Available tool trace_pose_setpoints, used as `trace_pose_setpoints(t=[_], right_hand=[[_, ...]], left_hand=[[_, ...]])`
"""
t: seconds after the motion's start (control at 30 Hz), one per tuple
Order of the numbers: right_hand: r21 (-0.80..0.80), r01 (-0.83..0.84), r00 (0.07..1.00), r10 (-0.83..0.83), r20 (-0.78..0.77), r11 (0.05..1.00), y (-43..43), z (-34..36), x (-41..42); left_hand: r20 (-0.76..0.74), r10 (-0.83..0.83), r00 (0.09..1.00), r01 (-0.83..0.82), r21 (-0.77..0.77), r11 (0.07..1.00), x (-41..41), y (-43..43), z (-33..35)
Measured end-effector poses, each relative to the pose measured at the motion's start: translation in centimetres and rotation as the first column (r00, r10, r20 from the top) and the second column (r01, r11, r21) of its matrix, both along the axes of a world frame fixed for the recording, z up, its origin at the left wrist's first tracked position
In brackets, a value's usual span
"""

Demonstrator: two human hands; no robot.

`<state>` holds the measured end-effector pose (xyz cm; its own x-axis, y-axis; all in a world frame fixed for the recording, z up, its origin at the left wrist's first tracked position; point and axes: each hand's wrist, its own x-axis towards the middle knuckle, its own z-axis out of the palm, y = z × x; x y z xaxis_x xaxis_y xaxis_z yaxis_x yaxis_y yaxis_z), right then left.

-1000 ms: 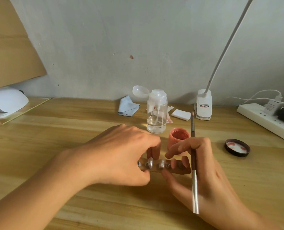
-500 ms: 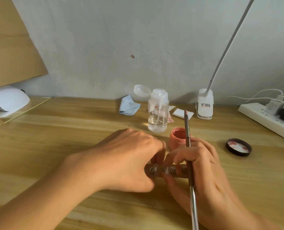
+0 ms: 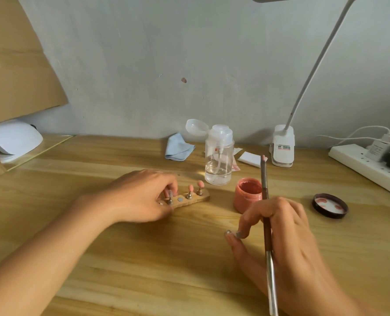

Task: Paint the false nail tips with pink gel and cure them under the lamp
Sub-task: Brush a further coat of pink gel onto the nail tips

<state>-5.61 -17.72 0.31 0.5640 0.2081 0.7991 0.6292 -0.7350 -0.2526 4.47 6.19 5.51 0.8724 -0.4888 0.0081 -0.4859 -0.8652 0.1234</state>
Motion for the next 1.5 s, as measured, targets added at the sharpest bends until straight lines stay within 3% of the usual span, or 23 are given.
trace_pose_setpoints(t=[0.13, 0.27, 0.3, 0.4, 0.47, 0.7, 0.83, 1.03, 1.5], right_hand=[[0.017, 0.056, 0.996, -0.055, -0.074, 0.998, -0.1, 0.1, 0.2], [0.084, 0.076, 0.99, -0.065, -0.128, 0.994, -0.2, 0.4, 0.4], [0.106, 0.072, 0.99, -0.058, -0.131, 0.992, -0.2, 0.5, 0.4], [0.197, 0.034, 0.987, -0.003, -0.158, 0.98, -0.3, 0.8, 0.3], [0.237, 0.007, 0.982, 0.038, -0.184, 0.971, -0.6, 1.0, 0.2], [0.309, -0.011, 0.975, 0.079, -0.208, 0.951, -0.5, 1.6, 0.2], [0.448, 0.003, 0.961, 0.121, -0.247, 0.894, -1.3, 1.6, 0.4], [0.51, 0.097, 0.944, 0.083, -0.319, 0.855, -2.2, 1.9, 1.2], [0.468, 0.22, 0.922, -0.026, -0.385, 0.856, -2.3, 1.4, 1.9]], left_hand=[[-0.06, 0.027, 0.998, -0.038, -0.205, 0.978, 0.7, 0.1, -1.3], [0.176, 0.007, 0.984, 0.049, -0.318, 0.947, -0.4, -1.2, 0.0], [0.176, -0.04, 0.984, 0.105, -0.378, 0.92, -1.1, -2.0, 0.4], [0.004, -0.271, 0.963, 0.244, -0.445, 0.861, -3.7, -4.8, 0.4], [-0.031, -0.338, 0.94, 0.283, -0.482, 0.829, -4.9, -6.3, -0.6], [0.043, -0.298, 0.954, 0.238, -0.712, 0.66, -4.3, -7.0, -2.6], [-0.032, -0.185, 0.982, 0.084, -0.805, 0.588, -3.4, -6.5, -4.0], [-0.031, -0.092, 0.995, 0.034, -0.775, 0.63, -3.2, -6.9, -5.2], [-0.017, -0.1, 0.995, 0.053, -0.758, 0.65, -3.5, -6.9, -5.4]])
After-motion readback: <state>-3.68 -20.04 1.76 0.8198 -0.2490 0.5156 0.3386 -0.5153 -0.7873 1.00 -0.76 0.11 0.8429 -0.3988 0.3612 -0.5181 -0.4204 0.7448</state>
